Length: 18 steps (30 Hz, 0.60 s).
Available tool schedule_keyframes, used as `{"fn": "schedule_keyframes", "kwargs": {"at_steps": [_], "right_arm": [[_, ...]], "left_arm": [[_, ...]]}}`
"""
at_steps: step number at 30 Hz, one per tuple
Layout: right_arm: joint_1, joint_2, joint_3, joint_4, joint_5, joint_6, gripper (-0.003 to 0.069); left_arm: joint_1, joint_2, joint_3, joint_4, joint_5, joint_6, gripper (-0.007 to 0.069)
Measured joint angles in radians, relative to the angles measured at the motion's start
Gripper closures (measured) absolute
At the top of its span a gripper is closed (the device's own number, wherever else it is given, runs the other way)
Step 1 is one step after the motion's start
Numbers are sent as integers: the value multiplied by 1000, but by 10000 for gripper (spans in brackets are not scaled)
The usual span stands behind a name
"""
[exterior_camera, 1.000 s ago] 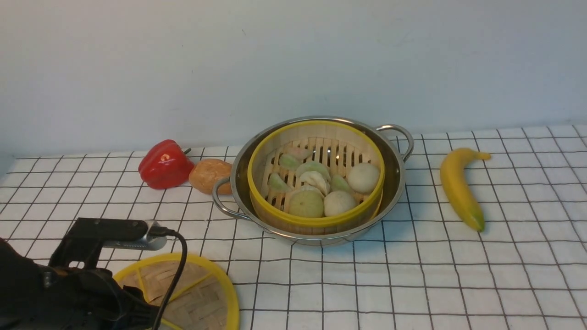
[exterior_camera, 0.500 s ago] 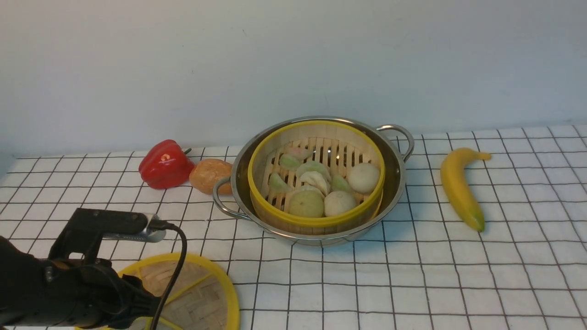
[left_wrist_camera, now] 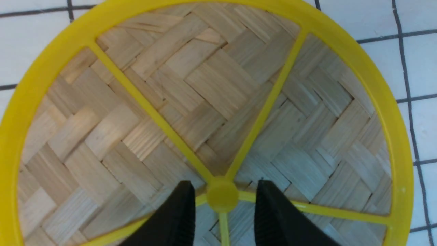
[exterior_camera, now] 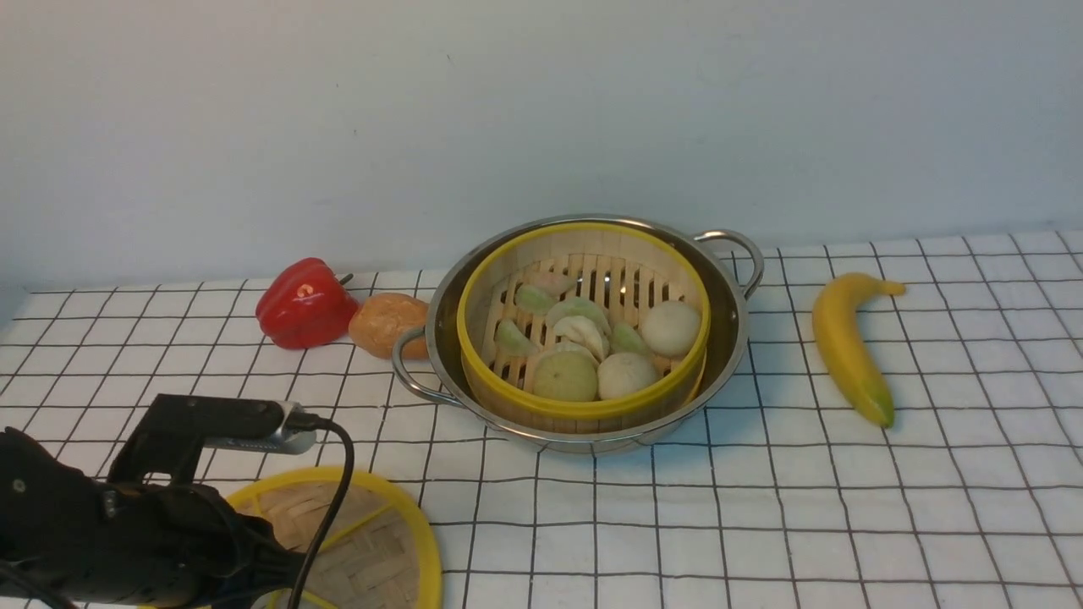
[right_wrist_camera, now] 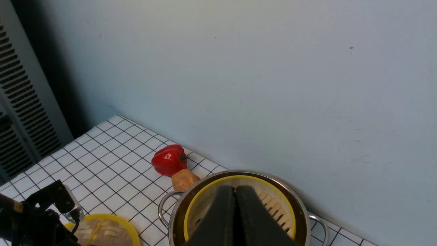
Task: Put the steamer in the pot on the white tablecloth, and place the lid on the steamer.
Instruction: 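Grasp the bamboo steamer lid lying on the table by its centre knob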
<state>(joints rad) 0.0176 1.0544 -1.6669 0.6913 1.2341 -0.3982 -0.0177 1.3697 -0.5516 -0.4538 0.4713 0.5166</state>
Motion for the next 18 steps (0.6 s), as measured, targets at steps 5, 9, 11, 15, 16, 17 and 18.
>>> {"fn": "schedule_keyframes", "kwargs": {"at_steps": [5,9,11,15,16,17,18], "right_arm": [[0,-1,0,3,0,0,664],[0,-1,0,3,0,0,662],[0,-1,1,3,0,0,659],[0,-1,1,5,0,0,658],[0,-1,1,5,0,0,657],[0,-1,1,6,0,0,657],[0,-1,1,6,0,0,657]], "left_arm": [[0,40,0,-8,-10,16,382],[0,58,0,-8,-32,16,386],[0,61,0,-8,-41,16,408],[0,63,-13,-7,-33,16,486],[0,63,-14,-7,-32,16,490],[0,64,-25,-7,-27,16,508],[0,64,-25,-7,-27,16,508]]}}
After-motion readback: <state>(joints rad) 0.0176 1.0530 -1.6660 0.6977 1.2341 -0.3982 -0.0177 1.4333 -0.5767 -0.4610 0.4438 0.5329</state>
